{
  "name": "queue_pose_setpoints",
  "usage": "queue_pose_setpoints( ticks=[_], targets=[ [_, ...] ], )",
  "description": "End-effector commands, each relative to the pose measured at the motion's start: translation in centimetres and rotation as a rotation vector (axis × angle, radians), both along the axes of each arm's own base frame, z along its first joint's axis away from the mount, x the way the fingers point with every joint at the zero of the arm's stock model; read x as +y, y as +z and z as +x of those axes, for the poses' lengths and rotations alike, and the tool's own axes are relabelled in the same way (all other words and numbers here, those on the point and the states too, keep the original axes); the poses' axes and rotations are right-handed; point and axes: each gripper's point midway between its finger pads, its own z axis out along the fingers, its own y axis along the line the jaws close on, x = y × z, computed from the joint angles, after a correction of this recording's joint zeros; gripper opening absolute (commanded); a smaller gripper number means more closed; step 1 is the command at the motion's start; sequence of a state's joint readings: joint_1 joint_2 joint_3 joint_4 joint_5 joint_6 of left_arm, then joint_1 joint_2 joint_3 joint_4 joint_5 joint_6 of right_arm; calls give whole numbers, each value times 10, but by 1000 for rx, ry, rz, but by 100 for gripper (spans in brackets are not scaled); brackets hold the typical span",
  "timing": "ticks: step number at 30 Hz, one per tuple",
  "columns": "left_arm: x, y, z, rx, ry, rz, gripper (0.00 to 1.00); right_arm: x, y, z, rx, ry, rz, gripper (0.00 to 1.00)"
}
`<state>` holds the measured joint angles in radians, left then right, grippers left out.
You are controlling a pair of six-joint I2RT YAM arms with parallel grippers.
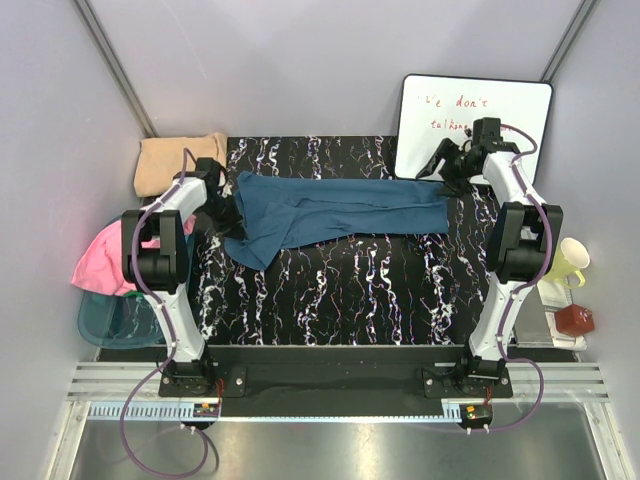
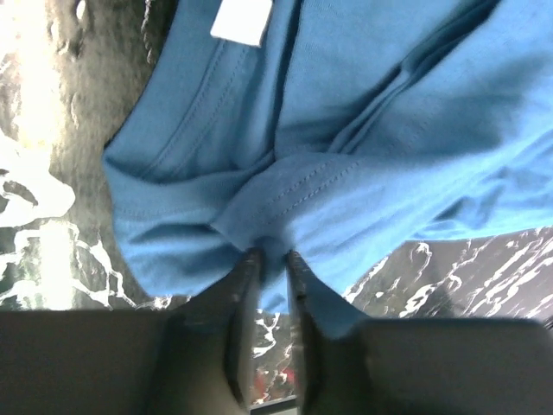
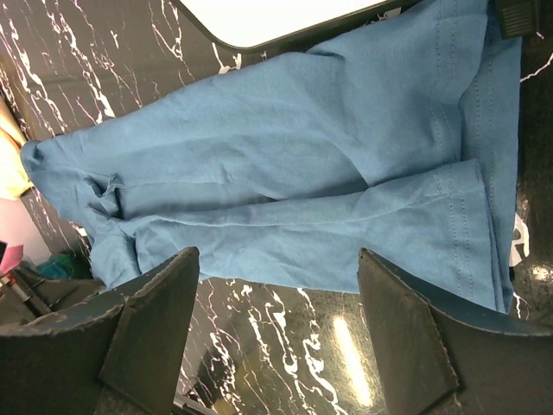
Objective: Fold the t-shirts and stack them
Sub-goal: Fold the other side of the tshirt into a rectangle
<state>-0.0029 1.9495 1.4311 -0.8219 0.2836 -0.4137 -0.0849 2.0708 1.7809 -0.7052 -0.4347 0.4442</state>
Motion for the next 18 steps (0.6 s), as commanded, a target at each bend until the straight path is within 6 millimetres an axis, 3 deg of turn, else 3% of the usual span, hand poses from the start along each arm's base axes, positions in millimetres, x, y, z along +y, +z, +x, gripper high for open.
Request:
queue_pose_setpoints(
  ticks=[1, 6, 10, 14, 18],
  targets=[
    [1, 6, 16, -39, 0, 0, 3, -2, 50, 9, -123, 2, -29, 82],
    [7, 24, 25, -95, 10, 36, 0, -2, 57, 8, -138, 6, -40, 82],
    [15, 52, 31, -156, 21, 83, 0, -2, 53, 5, -126, 6, -41, 82],
    [20, 81, 46, -235, 21, 111, 0, -2, 51, 3, -120, 8, -38, 82],
    [24, 96, 61, -288, 24, 132, 0, -3, 55, 3, -129, 6, -44, 82]
  ],
)
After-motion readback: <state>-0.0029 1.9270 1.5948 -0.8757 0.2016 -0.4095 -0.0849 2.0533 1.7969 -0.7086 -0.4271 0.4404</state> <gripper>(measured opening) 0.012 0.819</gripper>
